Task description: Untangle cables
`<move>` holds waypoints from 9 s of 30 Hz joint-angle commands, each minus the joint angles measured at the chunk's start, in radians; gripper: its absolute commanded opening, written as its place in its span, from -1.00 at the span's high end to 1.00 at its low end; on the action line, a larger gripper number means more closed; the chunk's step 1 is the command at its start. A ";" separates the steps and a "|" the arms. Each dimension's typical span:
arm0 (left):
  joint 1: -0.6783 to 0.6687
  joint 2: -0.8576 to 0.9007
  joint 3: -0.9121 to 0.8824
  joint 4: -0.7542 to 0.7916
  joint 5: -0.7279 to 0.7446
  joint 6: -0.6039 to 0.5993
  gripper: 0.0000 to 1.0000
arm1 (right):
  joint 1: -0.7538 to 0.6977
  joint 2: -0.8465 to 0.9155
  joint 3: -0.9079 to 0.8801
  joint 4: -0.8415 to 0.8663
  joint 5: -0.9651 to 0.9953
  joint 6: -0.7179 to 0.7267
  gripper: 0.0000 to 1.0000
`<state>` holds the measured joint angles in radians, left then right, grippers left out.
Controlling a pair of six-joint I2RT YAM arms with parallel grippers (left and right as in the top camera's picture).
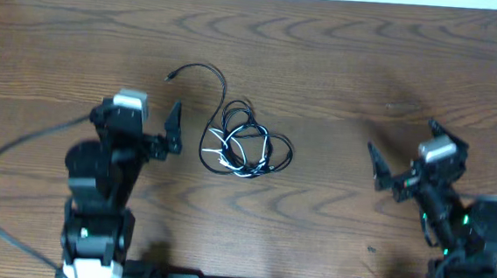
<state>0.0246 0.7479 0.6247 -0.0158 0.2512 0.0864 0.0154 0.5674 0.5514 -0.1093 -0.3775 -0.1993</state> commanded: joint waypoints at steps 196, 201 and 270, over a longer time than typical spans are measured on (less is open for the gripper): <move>-0.336 0.927 0.754 -0.278 0.232 -0.395 0.85 | 0.206 1.226 0.636 -0.101 -0.123 0.558 -0.63; -0.338 0.989 0.754 -0.363 0.131 -0.293 0.47 | 0.161 1.226 0.636 -0.130 -0.122 0.557 -0.64; -0.333 1.209 0.861 -0.883 -0.137 -0.716 -0.63 | 0.235 1.360 0.627 -0.209 0.161 0.521 -0.66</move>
<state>-0.3157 1.9545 1.4872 -0.8963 0.1284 -0.6216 0.2436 1.8938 1.1709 -0.3286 -0.2188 0.3286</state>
